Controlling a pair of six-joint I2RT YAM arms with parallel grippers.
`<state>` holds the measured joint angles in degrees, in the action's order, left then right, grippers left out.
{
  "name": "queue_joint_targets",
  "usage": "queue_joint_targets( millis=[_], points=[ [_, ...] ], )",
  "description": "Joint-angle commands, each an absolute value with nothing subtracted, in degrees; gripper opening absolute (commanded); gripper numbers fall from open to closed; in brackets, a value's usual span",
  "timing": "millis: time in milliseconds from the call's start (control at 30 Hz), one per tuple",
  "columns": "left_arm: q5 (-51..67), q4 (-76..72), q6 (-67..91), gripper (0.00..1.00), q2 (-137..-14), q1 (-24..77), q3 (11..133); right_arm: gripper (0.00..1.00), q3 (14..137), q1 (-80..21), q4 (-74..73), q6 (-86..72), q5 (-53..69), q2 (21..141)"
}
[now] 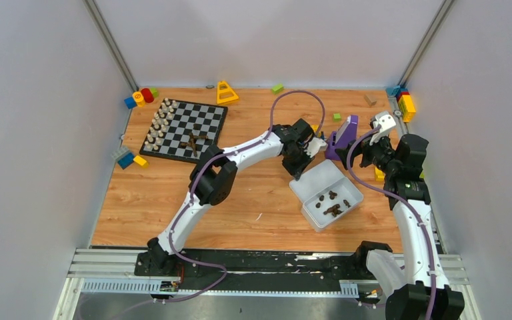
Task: Set up the chess pieces on the board
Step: Move the lid to the center of the board, then move the chessboard to the center of the board.
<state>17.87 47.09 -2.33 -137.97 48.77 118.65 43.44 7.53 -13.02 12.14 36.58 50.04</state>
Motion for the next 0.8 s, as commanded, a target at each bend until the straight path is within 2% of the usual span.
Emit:
queue_joint_targets(
  millis=[0,233,300,400,467,533,767],
  points=[
    [19.2,45.3,-0.8,0.21,-134.8,49.8,116.8,1.0,43.5,7.1,-11.5,13.1,38.0,49.5],
    [8.2,43.8,-3.5,0.42,-128.0,49.8,111.3,1.0,43.5,7.0,-11.5,13.0,37.9,49.4],
    [4.9,42.7,-5.4,0.51,-124.9,49.6,108.7,1.0,43.6,6.9,-11.5,12.9,37.9,49.6],
    [2.2,39.6,-8.4,0.73,-119.9,48.5,102.8,1.0,43.8,6.7,-11.5,12.7,37.7,49.8],
    [0.7,38.1,-9.9,0.83,-115.6,46.9,99.1,1.0,43.8,6.6,-11.5,12.8,37.5,49.8],
    [-0.5,37.0,-11.4,0.88,-111.3,44.8,95.2,1.0,43.9,6.4,-11.6,12.9,37.4,49.9],
    [-2.4,33.1,-13.8,0.91,-96.1,36.9,80.9,1.0,44.4,4.7,-12.3,12.8,37.9,51.4]
  ],
)
